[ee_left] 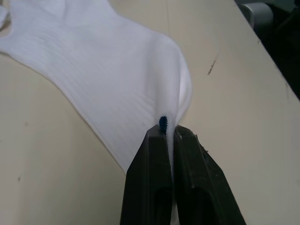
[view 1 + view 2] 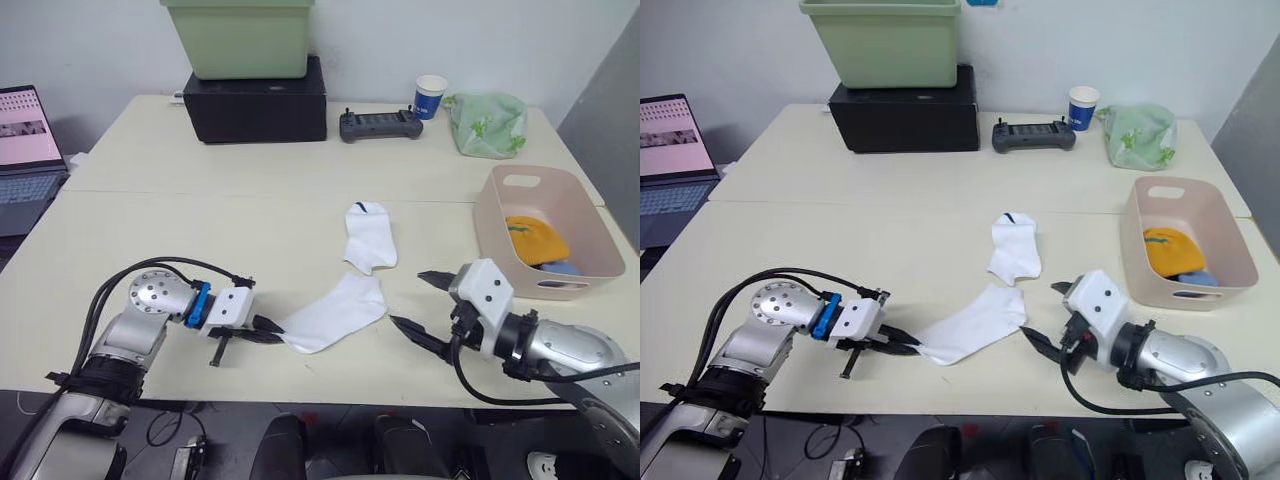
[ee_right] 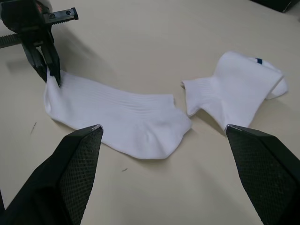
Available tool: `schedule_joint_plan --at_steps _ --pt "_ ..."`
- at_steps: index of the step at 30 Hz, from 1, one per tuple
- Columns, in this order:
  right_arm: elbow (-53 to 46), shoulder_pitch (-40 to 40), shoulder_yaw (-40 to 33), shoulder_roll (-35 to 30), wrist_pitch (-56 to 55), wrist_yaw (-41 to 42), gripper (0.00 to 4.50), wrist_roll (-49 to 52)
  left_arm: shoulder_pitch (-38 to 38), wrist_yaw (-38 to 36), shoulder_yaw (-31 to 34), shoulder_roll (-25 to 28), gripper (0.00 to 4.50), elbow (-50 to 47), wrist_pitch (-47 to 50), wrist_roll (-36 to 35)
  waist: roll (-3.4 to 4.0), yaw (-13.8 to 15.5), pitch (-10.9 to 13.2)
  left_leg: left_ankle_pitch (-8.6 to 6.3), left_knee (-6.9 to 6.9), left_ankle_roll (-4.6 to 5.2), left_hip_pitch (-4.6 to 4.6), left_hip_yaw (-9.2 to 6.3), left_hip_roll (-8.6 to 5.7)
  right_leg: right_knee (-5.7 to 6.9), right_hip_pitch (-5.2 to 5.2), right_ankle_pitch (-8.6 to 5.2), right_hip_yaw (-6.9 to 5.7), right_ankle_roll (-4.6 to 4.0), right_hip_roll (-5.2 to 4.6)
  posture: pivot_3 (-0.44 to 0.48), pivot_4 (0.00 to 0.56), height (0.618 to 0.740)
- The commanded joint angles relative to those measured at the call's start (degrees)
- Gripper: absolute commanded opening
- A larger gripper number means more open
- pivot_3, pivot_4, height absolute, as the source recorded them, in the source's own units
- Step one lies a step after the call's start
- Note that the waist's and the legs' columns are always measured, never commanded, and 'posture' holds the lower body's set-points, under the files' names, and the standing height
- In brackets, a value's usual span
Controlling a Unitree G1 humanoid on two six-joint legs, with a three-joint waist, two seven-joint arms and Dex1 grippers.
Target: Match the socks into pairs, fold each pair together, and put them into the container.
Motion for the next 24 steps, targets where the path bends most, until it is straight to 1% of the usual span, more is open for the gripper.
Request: schedule_joint_plan --at_steps 1,3,5,7,10,14,17,19,20,21,22,24 --pt "2.37 -2.95 3.06 2.44 -0.11 -1.92 4.5 -1.01 -1.07 0.08 2.13 0.9 0.06 3.31 -6.8 0.48 0.0 -0.08 0.0 0.0 0.0 0.0 0.0 0.01 0.0 0.01 -0.01 0.0 0.01 0.0 0.0 0.0 0.15 0.735" --pt "4.98 -4.76 5.14 4.35 -0.02 -3.08 4.5 -2.1 -1.1 -0.26 2.46 0.26 0.06 3.69 -9.45 -0.51 0.0 -0.12 0.0 0.0 0.0 0.0 0.01 0.01 0.0 0.01 -0.01 0.01 0.02 -0.02 0.0 0.0 0.15 0.735" --pt "8.01 -6.37 6.81 6.4 0.62 -4.33 4.5 -3.0 -0.79 0.45 3.32 0.32 0.06 2.86 -8.47 -1.92 -0.01 -0.1 0.0 0.0 0.0 0.0 0.0 0.01 0.01 0.01 -0.03 0.02 0.02 -0.04 0.0 0.0 0.15 0.735" --pt "10.39 -7.7 8.66 7.76 0.53 -4.91 4.5 -4.34 -0.56 1.37 3.72 1.23 0.06 1.33 -4.96 -2.22 -0.01 -0.08 0.0 0.0 0.0 0.0 -0.02 0.01 0.02 0.02 -0.05 0.02 0.02 -0.04 0.0 0.0 0.15 0.735" --pt "13.55 -9.34 9.77 10.43 1.63 -6.47 4.5 -4.95 1.28 2.87 5.53 2.45 0.73 -4.02 1.34 -4.47 -0.01 -0.15 0.0 0.0 -0.01 0.0 -0.02 -0.01 0.03 0.02 -0.06 0.02 0.02 -0.04 0.0 0.0 0.15 0.735" --pt "17.76 -10.81 10.12 13.53 1.69 -7.39 4.5 -5.71 6.16 5.28 8.73 5.67 2.04 -13.19 11.73 -8.31 0.0 -0.34 0.0 0.0 -0.03 0.0 -0.02 -0.09 0.11 0.06 -0.1 0.02 0.07 -0.04 -0.08 0.0 0.15 0.735" --pt "21.48 -11.6 10.14 15.64 1.74 -7.94 4.5 -6.05 10.8 8.53 11.86 9.07 3.02 -19.12 25.16 -12.42 0.0 -0.64 0.01 0.0 -0.04 0.0 -0.01 -0.11 0.13 0.06 -0.11 0.02 0.08 -0.04 -0.09 0.0 0.15 0.735" --pt "23.6 -12.04 10.19 16.82 1.29 -8.25 4.5 -6.58 13.93 10.08 13.64 11.16 3.65 -22.29 32.43 -14.58 0.0 -0.87 0.01 0.0 -0.05 0.0 -0.01 -0.12 0.15 0.07 -0.13 0.02 0.08 -0.04 -0.09 0.0 0.15 0.735" --pt "24.74 -12.34 10.31 17.3 0.87 -8.3 4.5 -7.13 15.29 11.38 14.53 11.98 3.9 -23.99 37.24 -16.29 0.02 -1.04 0.02 0.0 -0.05 0.0 -0.01 -0.13 0.15 0.07 -0.13 0.02 0.07 -0.04 -0.09 0.0 0.15 0.735" --pt "25.75 -12.61 10.43 17.75 0.48 -8.38 4.5 -7.72 16.43 12.54 15.07 12.7 4.3 -25.44 41.9 -17.77 0.02 -1.09 0.02 0.0 -0.06 0.0 -0.01 -0.14 0.15 0.07 -0.14 0.01 0.08 -0.04 -0.09 0.0 0.15 0.735" --pt "26.64 -12.89 10.69 18.12 0.12 -8.38 4.5 -8.22 17.52 13.8 15.48 13.23 4.47 -26.79 46.32 -19.17 0.02 -1.07 0.02 0.0 -0.06 0.0 -0.01 -0.14 0.15 0.08 -0.15 0.01 0.08 -0.04 -0.1 0.0 0.15 0.735" --pt "28.51 -13.71 11.98 18.86 -1.05 -8.15 4.5 -9.45 19.7 19.48 15.85 12.23 4.47 -29.76 54.4 -20.43 0.03 -1.14 0.02 0.0 -0.06 0.0 -0.01 -0.14 0.14 0.08 -0.14 0.01 0.08 -0.04 -0.1 0.0 0.15 0.735"
